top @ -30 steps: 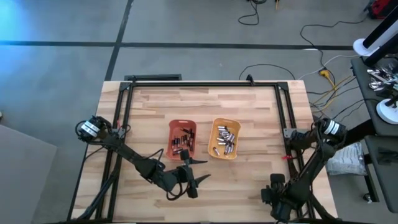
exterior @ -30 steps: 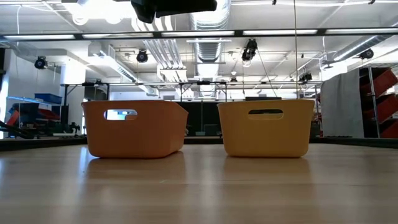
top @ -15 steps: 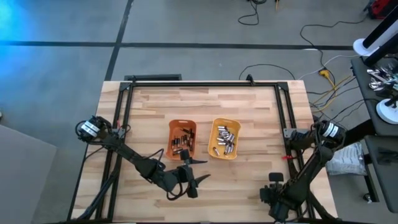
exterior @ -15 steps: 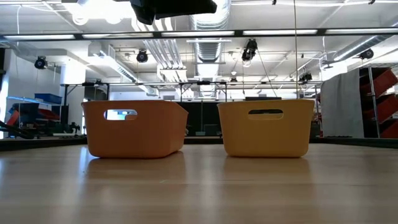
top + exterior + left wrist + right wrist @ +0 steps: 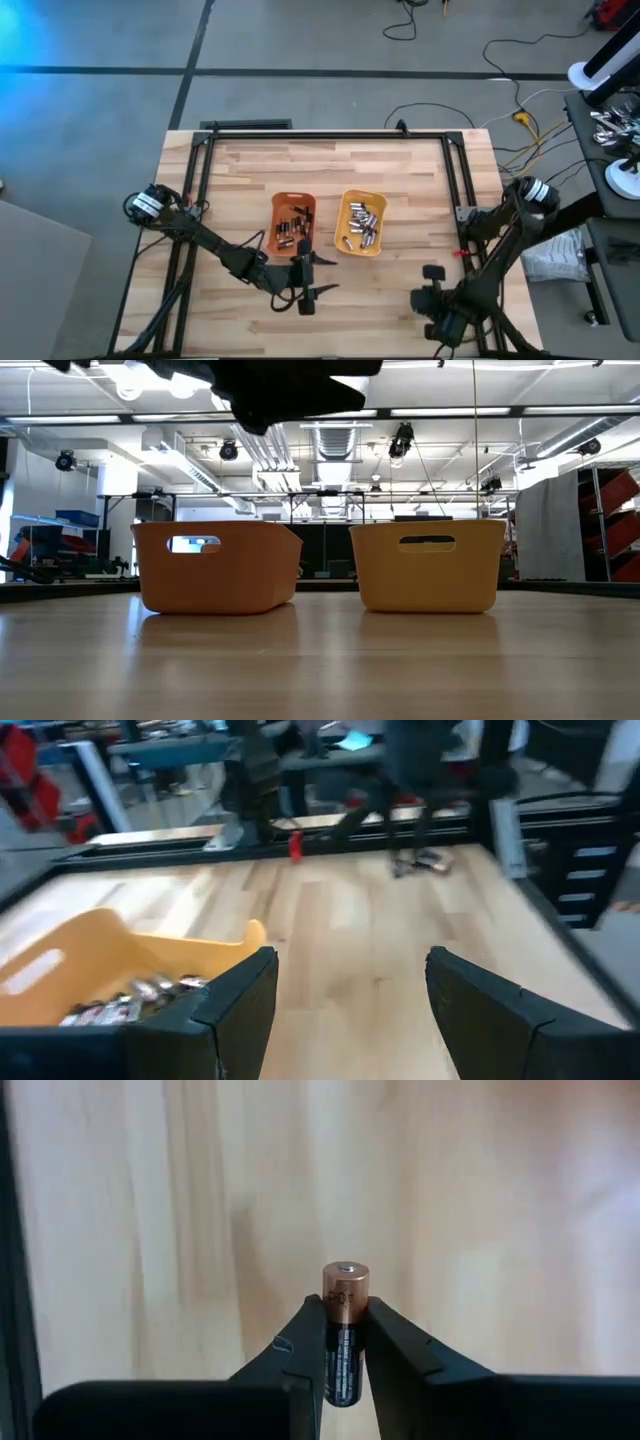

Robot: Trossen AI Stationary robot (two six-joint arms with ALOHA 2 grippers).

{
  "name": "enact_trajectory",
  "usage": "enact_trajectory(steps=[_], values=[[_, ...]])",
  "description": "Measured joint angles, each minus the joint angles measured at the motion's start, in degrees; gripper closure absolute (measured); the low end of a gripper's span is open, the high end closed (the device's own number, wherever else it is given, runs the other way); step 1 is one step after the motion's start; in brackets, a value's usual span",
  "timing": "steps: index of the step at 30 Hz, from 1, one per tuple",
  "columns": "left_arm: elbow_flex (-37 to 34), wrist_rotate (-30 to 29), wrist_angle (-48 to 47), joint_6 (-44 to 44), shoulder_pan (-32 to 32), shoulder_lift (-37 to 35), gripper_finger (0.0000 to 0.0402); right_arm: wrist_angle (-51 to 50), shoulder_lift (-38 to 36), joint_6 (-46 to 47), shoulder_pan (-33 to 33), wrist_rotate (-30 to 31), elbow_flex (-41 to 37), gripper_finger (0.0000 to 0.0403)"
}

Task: Sort batteries
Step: Put the brown-black battery into the orange bin

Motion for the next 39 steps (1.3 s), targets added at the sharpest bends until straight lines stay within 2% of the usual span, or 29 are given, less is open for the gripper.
enact_trajectory(steps=[5,8,11,18,22,24,30,35,39], values=[[-4.82,3.72,13.0,2.29,0.57,0.0,0.0169,3.16,-7.47,-0.28,-2.8,18.16,0.04,0.036],[-7.9,5.49,24.3,4.49,0.8,0.0,0.0169,9.54,-10.61,-4.37,-5.09,24.3,0.04,0.0362],[-9.83,8.5,31.95,5.21,0.86,0.0,0.0169,19.87,-11.79,-12.86,-8.23,27.41,-0.02,0.0361],[-8.59,9.59,33.7,5.54,0.86,0.0,0.0169,53.25,-8.22,-40.38,-14.99,28.09,-0.04,0.0362],[-7.49,9.57,33.67,5.65,0.86,0.0,0.0169,65.28,-5.31,-50.55,-16.68,27.95,-0.07,0.0362],[-7.07,9.58,33.85,5.59,0.86,0.0,0.0169,67.55,-4.24,-53.27,-17.28,27.9,0.0,0.0362],[-5.81,9.57,33.78,5.01,0.86,-0.01,0.0169,69.46,-0.9,-53.11,-19.18,26.47,0.2,0.0363],[-4.94,9.51,30.3,4.99,0.86,-0.02,0.0171,77.81,2.37,-57.32,-19.74,24.48,0.2,0.036],[-4.6,9.53,30.14,5.0,0.84,-0.02,0.018,80.43,3.36,-58.29,-20.0,23.41,0.2,0.0362]])
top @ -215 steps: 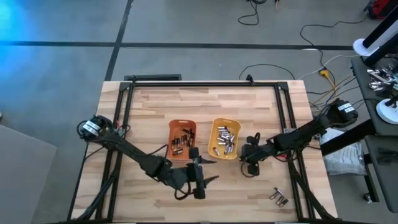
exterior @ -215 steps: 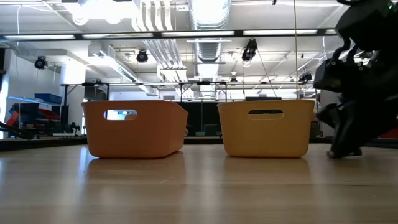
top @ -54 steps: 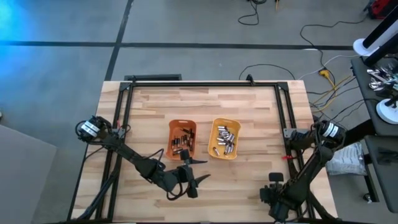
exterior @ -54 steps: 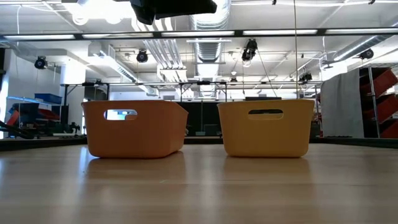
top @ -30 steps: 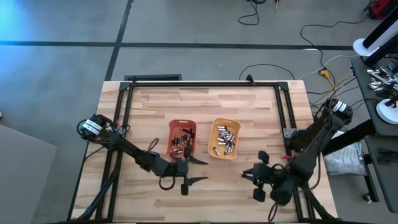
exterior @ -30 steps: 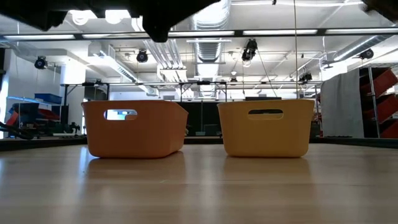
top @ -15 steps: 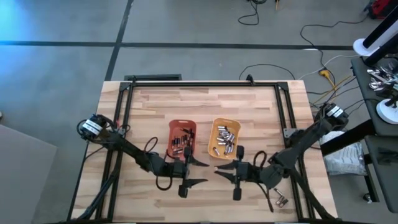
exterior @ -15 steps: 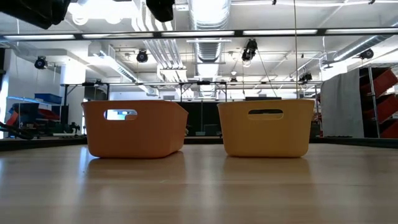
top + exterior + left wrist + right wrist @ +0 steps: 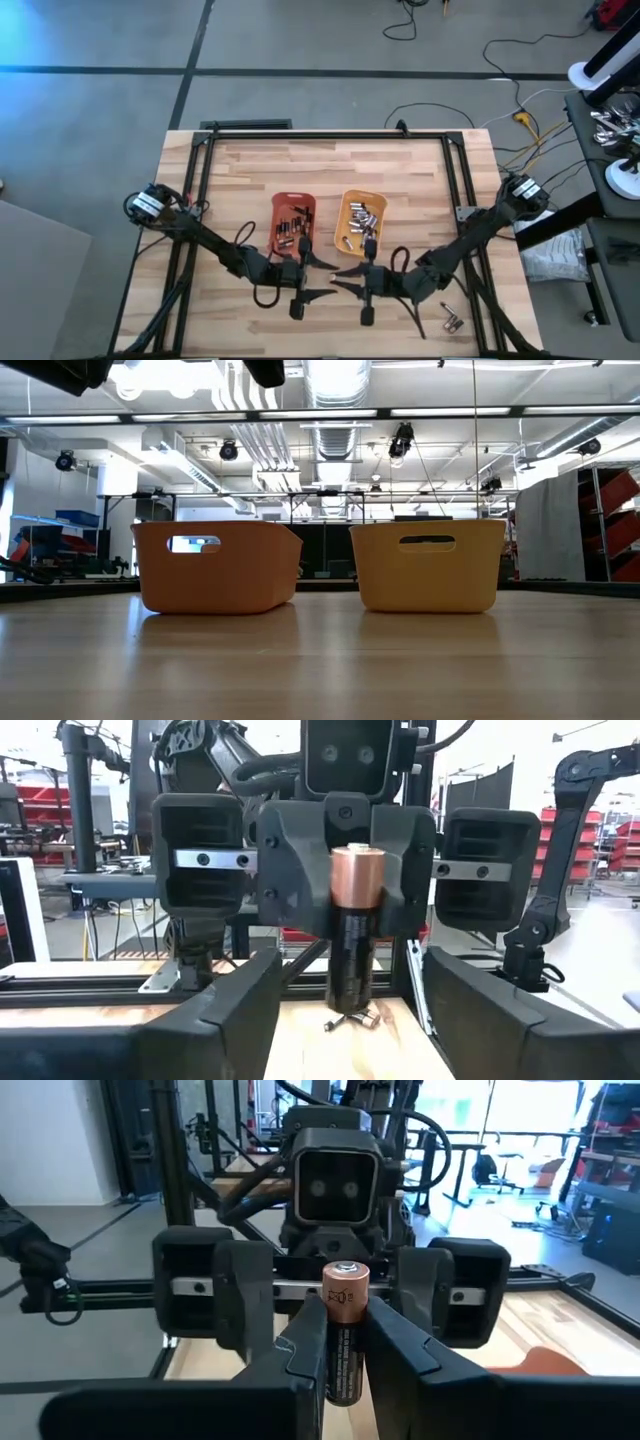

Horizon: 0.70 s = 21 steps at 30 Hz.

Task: Sort batteries
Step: Put the brown-black battery into the orange bin

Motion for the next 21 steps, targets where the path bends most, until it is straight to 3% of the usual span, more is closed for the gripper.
enact_trajectory(steps=[3,12,17,21], values=[[0.01,-0.02,-0.12,-0.17,0.02,0.0,0.0213,0.39,-0.01,0.0,-0.02,0.02,0.02,0.0361],[0.01,-0.08,0.16,-1.43,0.81,0.0,0.0367,1.01,0.53,0.08,-0.45,0.62,0.09,0.0362],[-0.01,-0.09,-0.73,-1.37,0.79,0.05,0.0372,1.06,1.44,0.08,-0.7,0.77,0.11,0.0361],[-0.01,-0.52,-0.75,-1.59,0.76,0.07,0.0347,0.69,1.47,0.41,-0.74,0.72,0.11,0.0359]])
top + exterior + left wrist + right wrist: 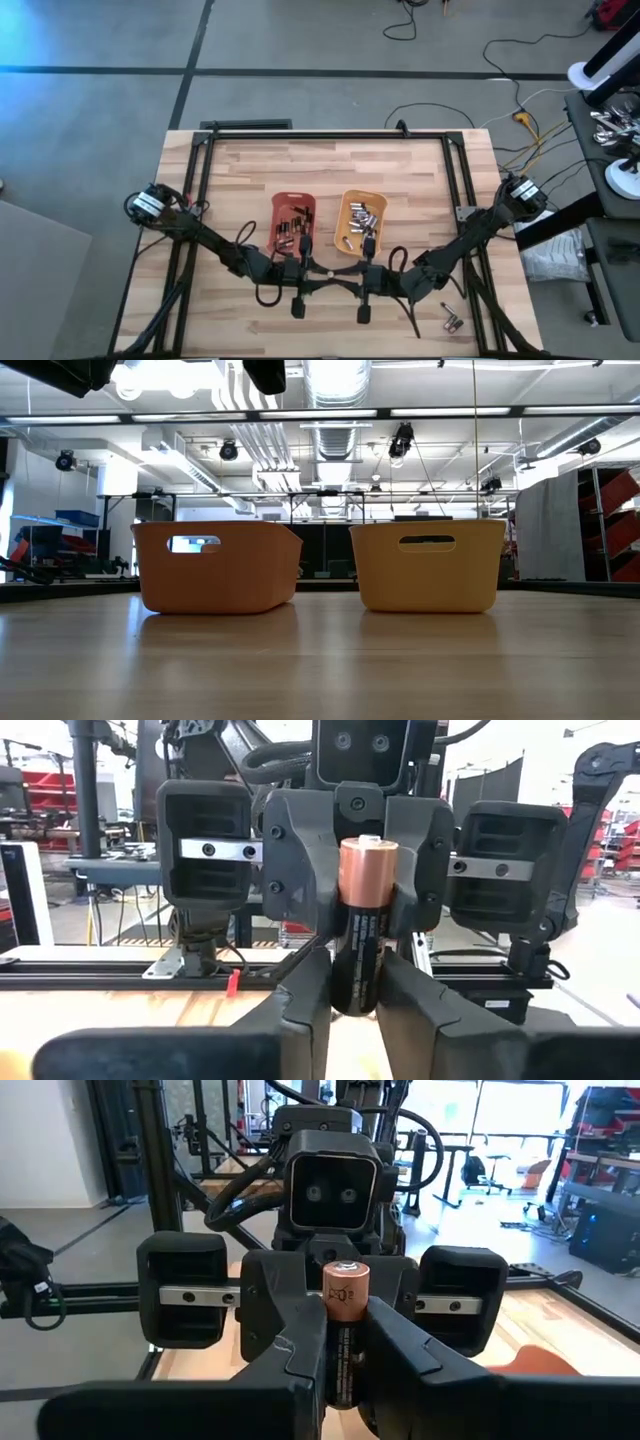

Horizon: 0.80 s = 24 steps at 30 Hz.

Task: Sort batteries
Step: Put the brown-black battery into the orange bin

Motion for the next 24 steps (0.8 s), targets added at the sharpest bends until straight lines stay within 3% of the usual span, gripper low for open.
enact_trajectory(steps=[6,13,19,24], values=[[0.0,-4.93,-0.79,-0.04,-0.09,0.0,0.037,-1.11,-0.47,3.74,-0.05,0.57,0.0,0.0335],[0.27,-5.85,-6.75,-1.87,-0.18,-2.49,0.0371,-2.47,-3.34,0.84,1.06,0.14,-0.13,0.0279],[0.48,-18.73,-33.37,-11.93,-3.42,-9.53,0.0371,-11.52,-13.11,-2.94,7.85,-0.47,0.22,0.0244],[2.06,-23.44,-57.27,-30.72,-7.23,-13.7,0.0371,-31.85,-18.25,6.88,13.02,1.11,0.11,0.0235]])
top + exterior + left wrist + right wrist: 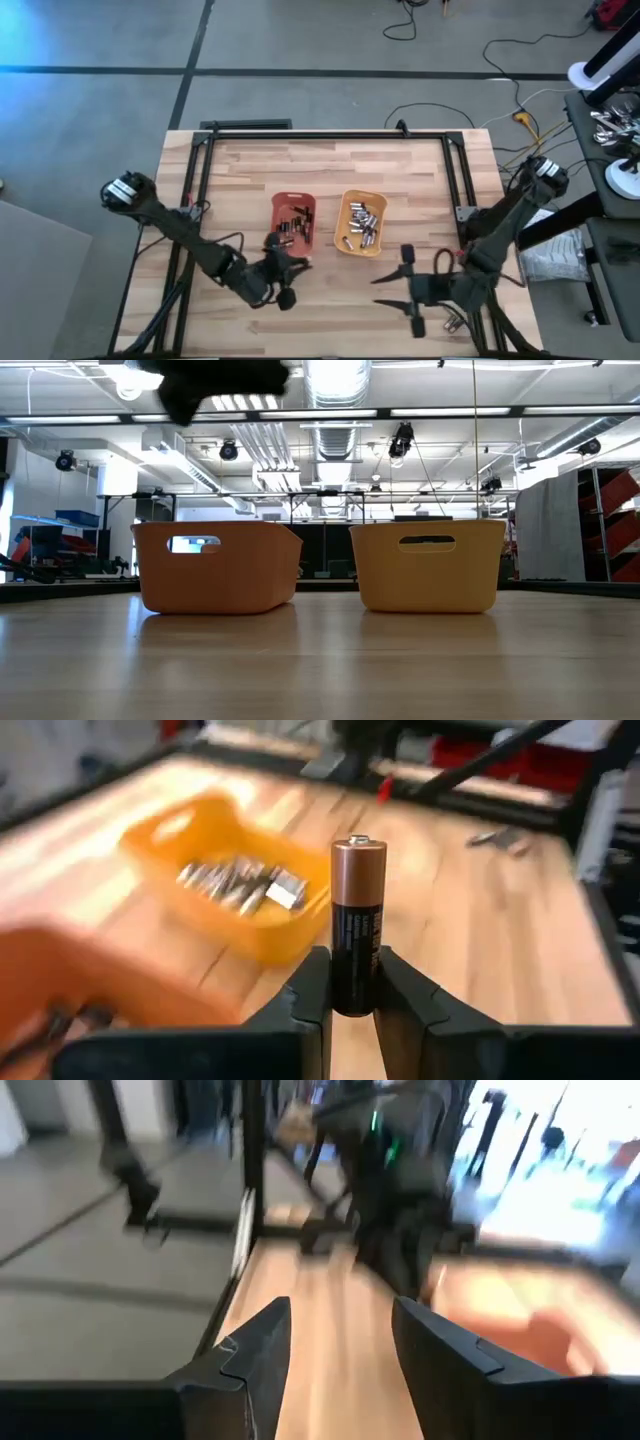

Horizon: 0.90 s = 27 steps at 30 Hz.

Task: Sort batteries
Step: Put the brown-black battery into the orange bin

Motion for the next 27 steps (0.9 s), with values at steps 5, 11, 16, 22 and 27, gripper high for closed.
enact_trajectory(steps=[5,11,16,22,27], values=[[2.35,-2.17,-15.6,-15.68,-0.03,-1.5,0.0371,-20.7,1.33,16.25,2.19,-0.03,-1.29,0.0243],[9.35,17.28,-34.78,-22.56,9.55,-1.18,0.0371,-23.53,6.66,21.32,1.97,0.12,-4.3,0.026],[12.62,28.05,-43.47,-15.06,18.96,-0.15,0.0361,-21.15,8.65,20.93,2.79,0.16,-4.57,0.0276],[14.3,33.24,-48.02,-8.56,28.48,-0.1,0.0358,-22.01,8.47,21.04,5.47,0.02,-4.63,0.0292],[12.53,35.87,-48.08,-6.59,34.3,-0.07,0.037,-23.06,8.43,21.33,8.2,0.01,-4.66,0.0309]])
